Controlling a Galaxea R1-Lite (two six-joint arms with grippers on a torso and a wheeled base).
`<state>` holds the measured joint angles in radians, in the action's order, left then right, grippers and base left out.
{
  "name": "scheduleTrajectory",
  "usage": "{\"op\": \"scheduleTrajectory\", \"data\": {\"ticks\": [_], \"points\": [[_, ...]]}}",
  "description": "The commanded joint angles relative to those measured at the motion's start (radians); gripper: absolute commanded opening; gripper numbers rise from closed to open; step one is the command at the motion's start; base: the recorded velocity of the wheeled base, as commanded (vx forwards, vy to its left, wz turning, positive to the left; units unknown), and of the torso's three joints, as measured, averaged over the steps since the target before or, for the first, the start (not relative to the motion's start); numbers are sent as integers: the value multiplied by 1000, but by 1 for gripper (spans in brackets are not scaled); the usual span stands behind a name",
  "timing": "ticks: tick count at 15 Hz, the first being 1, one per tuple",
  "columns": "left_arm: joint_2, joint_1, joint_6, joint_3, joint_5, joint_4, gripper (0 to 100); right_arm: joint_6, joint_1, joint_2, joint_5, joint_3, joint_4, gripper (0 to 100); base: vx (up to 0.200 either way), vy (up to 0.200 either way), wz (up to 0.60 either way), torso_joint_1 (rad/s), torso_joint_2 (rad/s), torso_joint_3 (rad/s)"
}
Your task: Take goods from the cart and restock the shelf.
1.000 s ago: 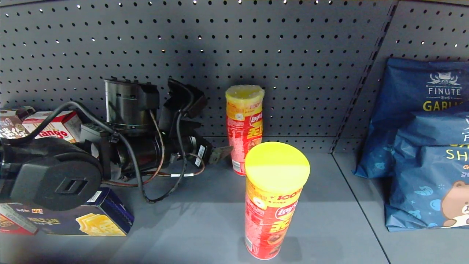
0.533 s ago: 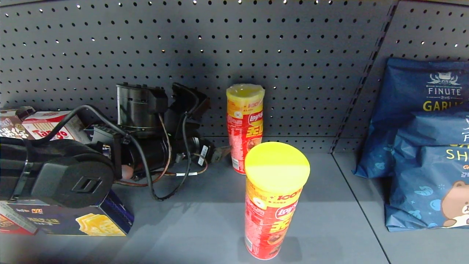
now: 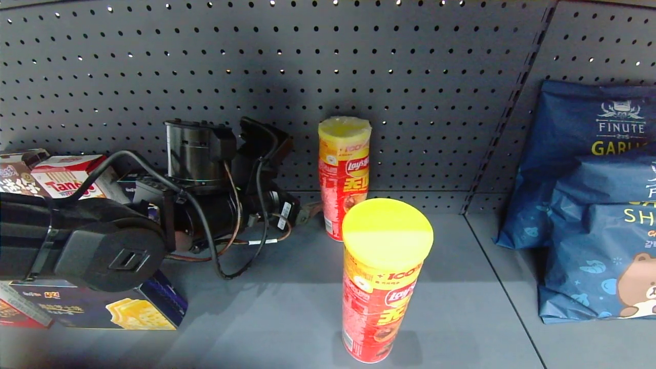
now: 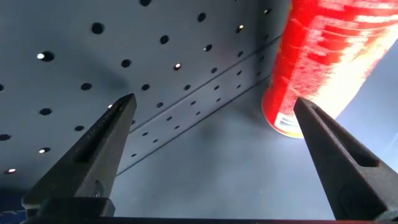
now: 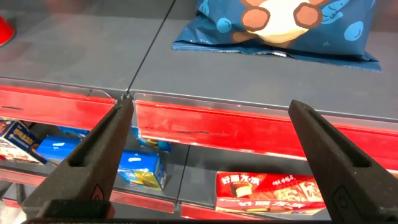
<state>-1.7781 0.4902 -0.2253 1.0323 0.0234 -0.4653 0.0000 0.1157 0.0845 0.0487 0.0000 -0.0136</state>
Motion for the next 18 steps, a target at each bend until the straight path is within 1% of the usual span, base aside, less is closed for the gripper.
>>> {"op": "scheduleTrajectory", "data": {"ticks": [1, 5, 13, 16, 18], "points": [[2, -4, 0, -2, 3, 1, 100, 0, 1, 0, 0, 0, 0, 100, 0, 0, 0, 0, 0, 0], [-18, -2, -2, 9, 18, -3, 100, 0, 1, 0, 0, 0, 0, 100, 0, 0, 0, 0, 0, 0], [-52, 10, -2, 34, 20, -15, 100, 0, 1, 1, 0, 0, 0, 100, 0, 0, 0, 0, 0, 0], [-38, 11, -3, 23, 29, -15, 100, 0, 1, 0, 0, 0, 0, 100, 0, 0, 0, 0, 0, 0], [6, 10, -5, 3, 33, -12, 100, 0, 1, 1, 0, 0, 0, 100, 0, 0, 0, 0, 0, 0]]}}
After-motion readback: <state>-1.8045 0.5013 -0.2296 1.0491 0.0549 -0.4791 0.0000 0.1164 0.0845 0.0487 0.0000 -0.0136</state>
